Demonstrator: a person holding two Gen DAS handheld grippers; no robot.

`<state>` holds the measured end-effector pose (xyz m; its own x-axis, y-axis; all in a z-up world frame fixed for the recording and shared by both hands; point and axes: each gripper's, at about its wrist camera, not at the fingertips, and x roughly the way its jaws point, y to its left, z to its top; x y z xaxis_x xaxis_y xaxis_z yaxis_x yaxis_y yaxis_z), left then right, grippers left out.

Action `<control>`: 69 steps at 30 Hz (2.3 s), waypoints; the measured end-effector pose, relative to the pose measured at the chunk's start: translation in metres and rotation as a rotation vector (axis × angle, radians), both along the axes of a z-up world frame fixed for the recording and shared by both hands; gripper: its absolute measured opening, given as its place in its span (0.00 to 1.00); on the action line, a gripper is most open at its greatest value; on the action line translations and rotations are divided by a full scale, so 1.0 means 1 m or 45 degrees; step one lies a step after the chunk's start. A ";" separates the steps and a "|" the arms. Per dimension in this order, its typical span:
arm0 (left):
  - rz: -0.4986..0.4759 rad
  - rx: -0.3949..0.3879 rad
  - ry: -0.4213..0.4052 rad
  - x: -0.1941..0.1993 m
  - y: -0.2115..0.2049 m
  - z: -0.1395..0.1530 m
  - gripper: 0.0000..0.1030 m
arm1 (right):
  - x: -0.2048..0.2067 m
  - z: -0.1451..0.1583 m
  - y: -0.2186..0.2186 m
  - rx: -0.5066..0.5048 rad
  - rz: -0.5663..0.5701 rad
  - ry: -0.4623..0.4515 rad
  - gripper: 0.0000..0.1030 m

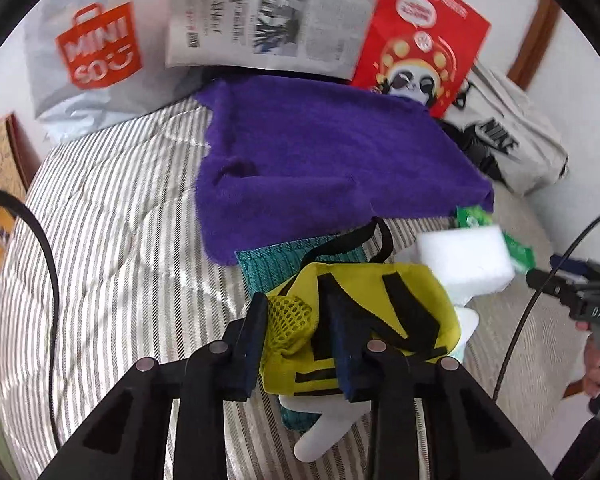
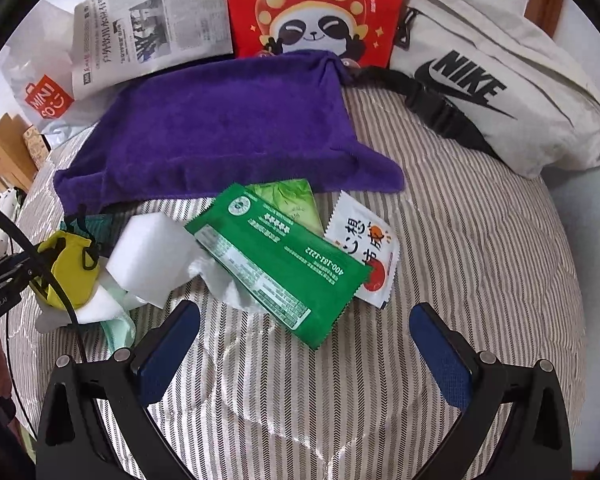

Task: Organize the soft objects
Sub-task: 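Grasp the green wet-wipe packet with the right tool while the left tool lifts the pouch, then carry the pouch and the green packet over the purple towel with both tools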

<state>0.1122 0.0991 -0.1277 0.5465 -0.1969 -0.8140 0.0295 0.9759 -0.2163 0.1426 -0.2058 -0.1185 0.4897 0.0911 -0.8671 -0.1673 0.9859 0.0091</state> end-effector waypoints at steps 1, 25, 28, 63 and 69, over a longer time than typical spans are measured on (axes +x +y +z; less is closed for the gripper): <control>0.012 -0.019 -0.013 -0.002 0.004 0.003 0.21 | -0.001 0.003 0.000 0.001 0.004 -0.010 1.00; 0.032 -0.101 -0.019 -0.001 0.013 0.000 0.21 | 0.027 -0.017 0.004 -0.118 0.151 -0.060 1.00; 0.031 -0.102 -0.012 0.000 0.014 -0.001 0.21 | 0.033 -0.022 0.014 -0.154 0.210 -0.073 0.97; 0.012 -0.129 -0.086 -0.011 0.013 0.032 0.21 | -0.005 0.009 -0.006 0.058 0.239 -0.098 0.49; -0.001 -0.125 -0.110 -0.006 0.010 0.045 0.21 | 0.005 0.022 -0.002 0.071 0.234 -0.125 0.49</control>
